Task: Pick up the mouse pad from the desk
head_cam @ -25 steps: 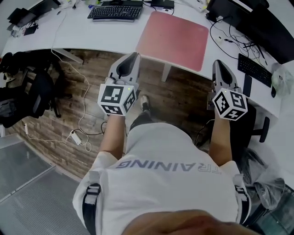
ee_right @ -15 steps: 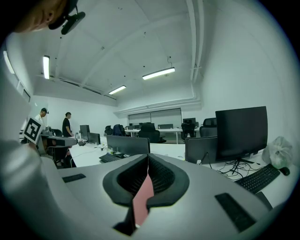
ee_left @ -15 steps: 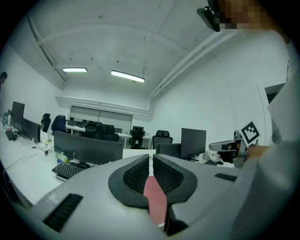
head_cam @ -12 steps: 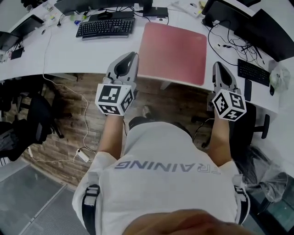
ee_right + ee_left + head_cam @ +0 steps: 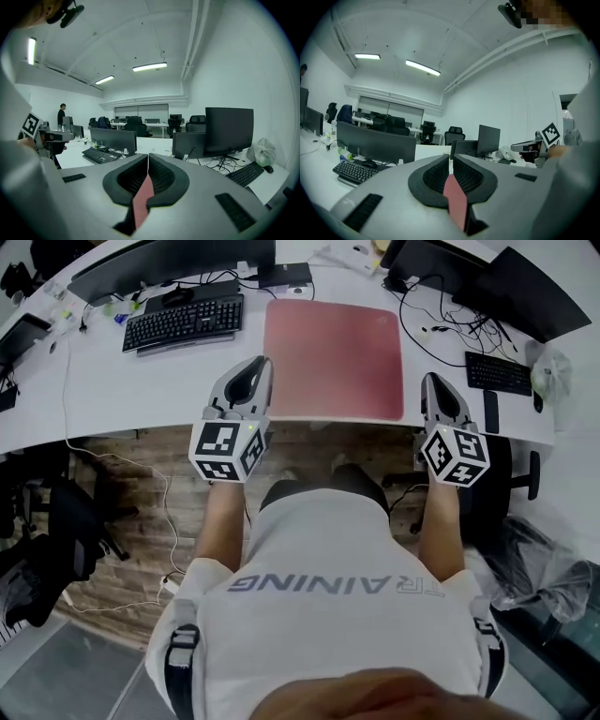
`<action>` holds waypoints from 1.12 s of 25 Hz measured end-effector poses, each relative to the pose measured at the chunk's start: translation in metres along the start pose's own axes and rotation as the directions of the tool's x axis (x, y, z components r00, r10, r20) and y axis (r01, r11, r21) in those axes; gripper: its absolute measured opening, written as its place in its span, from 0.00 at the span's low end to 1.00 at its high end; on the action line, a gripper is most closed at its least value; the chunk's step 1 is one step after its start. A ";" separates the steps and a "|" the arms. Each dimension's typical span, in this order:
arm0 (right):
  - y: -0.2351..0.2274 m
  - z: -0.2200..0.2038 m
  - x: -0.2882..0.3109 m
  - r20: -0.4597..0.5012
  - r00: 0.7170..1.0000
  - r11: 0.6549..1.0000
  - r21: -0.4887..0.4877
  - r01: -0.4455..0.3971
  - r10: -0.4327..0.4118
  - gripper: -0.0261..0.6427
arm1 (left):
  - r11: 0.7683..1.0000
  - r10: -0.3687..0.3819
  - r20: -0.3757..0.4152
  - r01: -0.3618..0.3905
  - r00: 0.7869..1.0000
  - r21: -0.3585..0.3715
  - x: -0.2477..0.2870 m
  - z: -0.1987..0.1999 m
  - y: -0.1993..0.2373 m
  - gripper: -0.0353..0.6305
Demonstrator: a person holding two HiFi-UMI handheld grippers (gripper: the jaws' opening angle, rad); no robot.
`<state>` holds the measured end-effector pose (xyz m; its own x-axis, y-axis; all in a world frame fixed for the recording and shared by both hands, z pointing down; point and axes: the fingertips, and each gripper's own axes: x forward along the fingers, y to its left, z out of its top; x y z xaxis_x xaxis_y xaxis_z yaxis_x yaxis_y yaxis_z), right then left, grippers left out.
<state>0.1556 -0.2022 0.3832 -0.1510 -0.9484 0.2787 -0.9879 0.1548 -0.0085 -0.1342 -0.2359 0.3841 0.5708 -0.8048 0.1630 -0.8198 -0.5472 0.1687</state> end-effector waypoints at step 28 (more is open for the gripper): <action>-0.109 -0.203 0.195 -0.527 0.846 0.996 0.076 -0.040 0.074 0.41 | 0.963 0.212 -0.555 -0.269 0.804 -0.022 0.158 -0.201 0.091 0.48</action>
<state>0.2408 -0.3483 0.6333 -0.1828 -0.6455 0.7416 -0.9809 0.1710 -0.0930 -0.1089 -0.3665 0.6209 0.3108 -0.6359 0.7065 -0.9420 -0.3053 0.1396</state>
